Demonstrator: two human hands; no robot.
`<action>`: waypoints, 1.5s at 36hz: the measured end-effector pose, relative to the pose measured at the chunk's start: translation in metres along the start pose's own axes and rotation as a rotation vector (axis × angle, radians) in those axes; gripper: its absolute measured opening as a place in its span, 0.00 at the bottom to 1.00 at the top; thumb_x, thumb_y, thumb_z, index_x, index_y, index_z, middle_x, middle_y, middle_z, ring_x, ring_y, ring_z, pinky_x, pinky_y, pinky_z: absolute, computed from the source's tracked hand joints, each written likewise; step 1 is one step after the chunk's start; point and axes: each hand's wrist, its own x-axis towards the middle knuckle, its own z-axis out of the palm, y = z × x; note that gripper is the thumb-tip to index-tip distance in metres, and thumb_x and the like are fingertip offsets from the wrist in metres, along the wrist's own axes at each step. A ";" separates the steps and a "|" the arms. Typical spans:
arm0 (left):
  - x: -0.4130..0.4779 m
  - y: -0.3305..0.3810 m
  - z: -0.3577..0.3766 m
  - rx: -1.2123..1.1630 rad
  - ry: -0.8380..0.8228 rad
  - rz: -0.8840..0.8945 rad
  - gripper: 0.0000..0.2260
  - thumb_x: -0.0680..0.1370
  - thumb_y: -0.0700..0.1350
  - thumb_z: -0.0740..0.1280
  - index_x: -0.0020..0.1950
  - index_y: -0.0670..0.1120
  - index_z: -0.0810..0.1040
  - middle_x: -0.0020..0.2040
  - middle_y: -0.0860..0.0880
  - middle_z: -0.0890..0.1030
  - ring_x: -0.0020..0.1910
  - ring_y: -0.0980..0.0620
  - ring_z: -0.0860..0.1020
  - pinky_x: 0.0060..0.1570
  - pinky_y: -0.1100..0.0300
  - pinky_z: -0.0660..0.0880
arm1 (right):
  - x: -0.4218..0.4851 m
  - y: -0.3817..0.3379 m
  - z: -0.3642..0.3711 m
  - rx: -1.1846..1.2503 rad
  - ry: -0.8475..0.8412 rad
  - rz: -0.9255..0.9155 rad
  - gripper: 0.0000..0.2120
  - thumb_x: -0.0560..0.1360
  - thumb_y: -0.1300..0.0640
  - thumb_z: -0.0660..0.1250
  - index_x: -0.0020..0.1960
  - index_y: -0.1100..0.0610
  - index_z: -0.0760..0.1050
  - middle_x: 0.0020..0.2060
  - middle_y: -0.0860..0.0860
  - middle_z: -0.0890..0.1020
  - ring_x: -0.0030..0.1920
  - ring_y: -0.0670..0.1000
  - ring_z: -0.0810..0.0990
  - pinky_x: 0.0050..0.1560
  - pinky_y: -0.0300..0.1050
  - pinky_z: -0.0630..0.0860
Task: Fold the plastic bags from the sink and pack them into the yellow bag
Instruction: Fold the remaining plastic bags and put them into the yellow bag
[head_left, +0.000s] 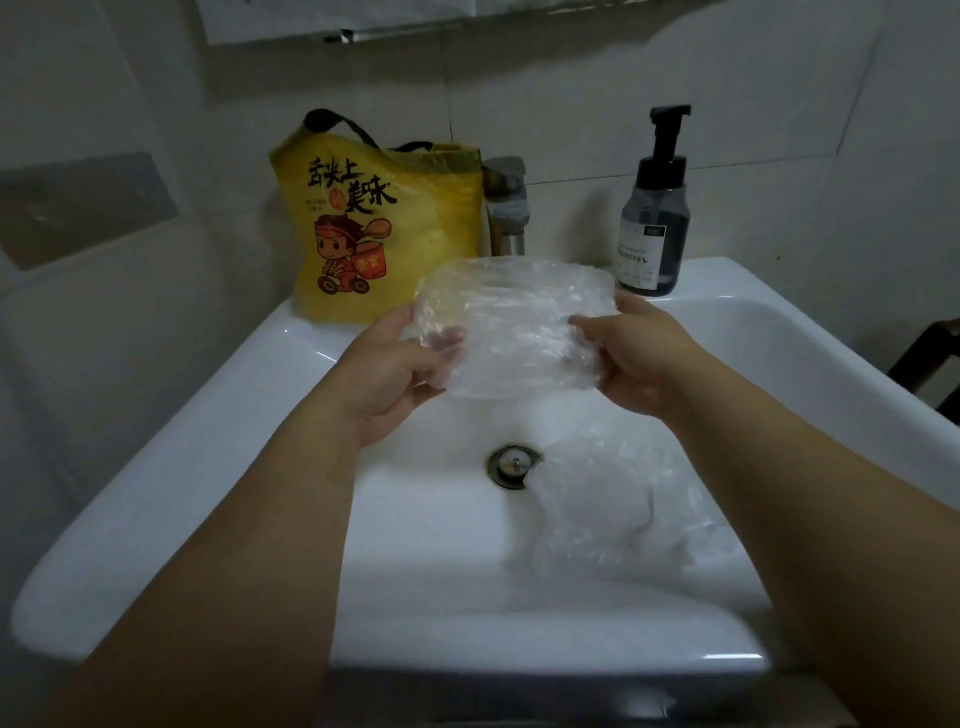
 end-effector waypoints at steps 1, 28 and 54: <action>-0.003 0.002 0.001 -0.035 -0.026 -0.016 0.25 0.73 0.25 0.56 0.64 0.47 0.72 0.48 0.51 0.80 0.45 0.58 0.81 0.45 0.60 0.75 | 0.000 0.001 -0.001 -0.026 0.025 -0.009 0.30 0.75 0.70 0.65 0.74 0.57 0.61 0.56 0.59 0.80 0.44 0.53 0.82 0.57 0.53 0.78; 0.012 0.000 -0.004 0.201 0.248 0.253 0.16 0.73 0.37 0.73 0.57 0.52 0.78 0.51 0.55 0.78 0.51 0.57 0.78 0.48 0.66 0.76 | 0.001 -0.007 0.005 -0.349 -0.177 -0.046 0.31 0.72 0.73 0.67 0.72 0.57 0.67 0.67 0.58 0.70 0.57 0.57 0.79 0.59 0.48 0.77; 0.016 0.003 -0.002 0.199 0.235 0.272 0.09 0.80 0.45 0.65 0.41 0.45 0.71 0.30 0.54 0.74 0.29 0.59 0.72 0.38 0.62 0.79 | -0.004 -0.017 0.014 -0.026 0.163 -0.257 0.09 0.80 0.62 0.60 0.42 0.54 0.69 0.43 0.52 0.75 0.44 0.52 0.78 0.60 0.53 0.75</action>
